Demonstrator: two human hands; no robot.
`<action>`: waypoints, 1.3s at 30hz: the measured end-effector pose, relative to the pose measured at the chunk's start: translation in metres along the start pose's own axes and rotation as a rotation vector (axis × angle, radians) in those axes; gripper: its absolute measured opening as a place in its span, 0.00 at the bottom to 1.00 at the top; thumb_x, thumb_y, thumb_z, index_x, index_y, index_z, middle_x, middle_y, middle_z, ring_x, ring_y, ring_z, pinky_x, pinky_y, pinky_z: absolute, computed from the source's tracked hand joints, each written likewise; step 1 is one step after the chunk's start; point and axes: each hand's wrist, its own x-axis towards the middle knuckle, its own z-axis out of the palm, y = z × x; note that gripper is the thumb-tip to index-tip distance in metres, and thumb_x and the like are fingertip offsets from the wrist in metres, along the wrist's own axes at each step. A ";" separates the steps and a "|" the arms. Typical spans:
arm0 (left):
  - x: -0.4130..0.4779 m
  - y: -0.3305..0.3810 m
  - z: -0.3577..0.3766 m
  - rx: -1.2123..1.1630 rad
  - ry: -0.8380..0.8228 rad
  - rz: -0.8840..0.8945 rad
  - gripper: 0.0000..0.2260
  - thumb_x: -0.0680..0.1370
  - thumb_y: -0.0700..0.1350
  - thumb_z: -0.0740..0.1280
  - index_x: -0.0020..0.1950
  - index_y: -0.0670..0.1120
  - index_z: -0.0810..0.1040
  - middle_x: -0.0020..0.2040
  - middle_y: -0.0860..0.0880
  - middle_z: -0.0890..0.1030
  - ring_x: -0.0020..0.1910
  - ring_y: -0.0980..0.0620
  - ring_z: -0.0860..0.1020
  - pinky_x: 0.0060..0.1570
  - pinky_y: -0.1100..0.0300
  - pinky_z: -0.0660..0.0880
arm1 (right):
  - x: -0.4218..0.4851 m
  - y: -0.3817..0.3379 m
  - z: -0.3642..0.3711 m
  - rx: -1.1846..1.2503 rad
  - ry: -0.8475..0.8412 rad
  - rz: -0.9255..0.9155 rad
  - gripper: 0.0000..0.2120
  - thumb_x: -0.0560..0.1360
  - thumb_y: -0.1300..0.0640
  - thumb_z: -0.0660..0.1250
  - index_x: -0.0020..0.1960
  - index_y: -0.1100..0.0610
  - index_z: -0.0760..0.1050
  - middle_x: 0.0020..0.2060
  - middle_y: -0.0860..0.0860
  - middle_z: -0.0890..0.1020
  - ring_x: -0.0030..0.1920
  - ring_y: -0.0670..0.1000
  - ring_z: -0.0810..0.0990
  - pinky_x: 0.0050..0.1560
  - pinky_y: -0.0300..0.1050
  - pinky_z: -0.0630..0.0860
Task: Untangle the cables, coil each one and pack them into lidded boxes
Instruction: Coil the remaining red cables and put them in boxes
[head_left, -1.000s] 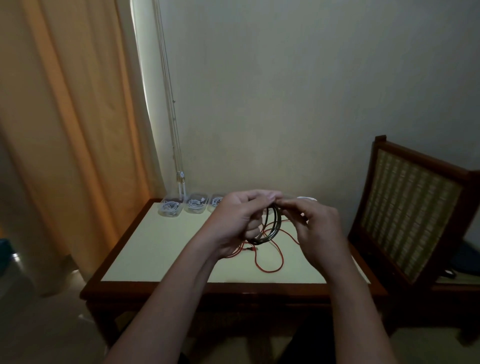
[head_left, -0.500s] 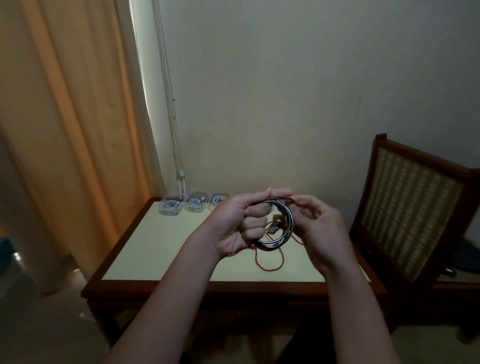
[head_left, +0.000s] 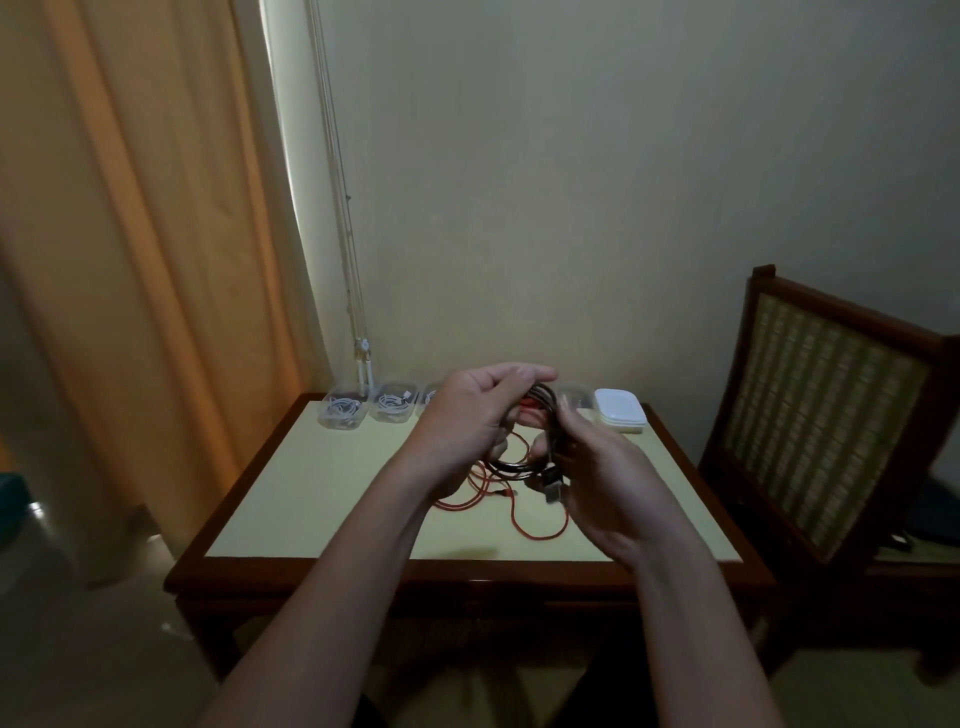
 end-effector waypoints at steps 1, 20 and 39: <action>-0.001 0.001 0.002 0.041 0.010 0.021 0.12 0.84 0.44 0.61 0.61 0.41 0.81 0.23 0.55 0.72 0.21 0.58 0.62 0.21 0.67 0.57 | -0.001 0.001 0.003 -0.063 0.009 -0.041 0.12 0.81 0.50 0.65 0.54 0.56 0.84 0.36 0.50 0.81 0.37 0.47 0.78 0.38 0.43 0.70; 0.002 0.005 -0.014 -0.307 -0.003 -0.139 0.13 0.83 0.43 0.62 0.60 0.36 0.79 0.25 0.54 0.60 0.20 0.60 0.55 0.22 0.66 0.49 | -0.004 0.001 -0.022 -0.879 0.328 -0.643 0.06 0.78 0.62 0.71 0.46 0.52 0.81 0.35 0.38 0.84 0.40 0.36 0.82 0.41 0.25 0.71; 0.001 0.005 0.001 -0.757 -0.109 -0.329 0.08 0.75 0.42 0.65 0.51 0.42 0.80 0.23 0.56 0.52 0.17 0.59 0.50 0.15 0.69 0.48 | 0.008 0.014 -0.004 -0.156 0.345 -0.367 0.05 0.80 0.65 0.67 0.53 0.62 0.82 0.40 0.54 0.87 0.41 0.49 0.86 0.46 0.41 0.82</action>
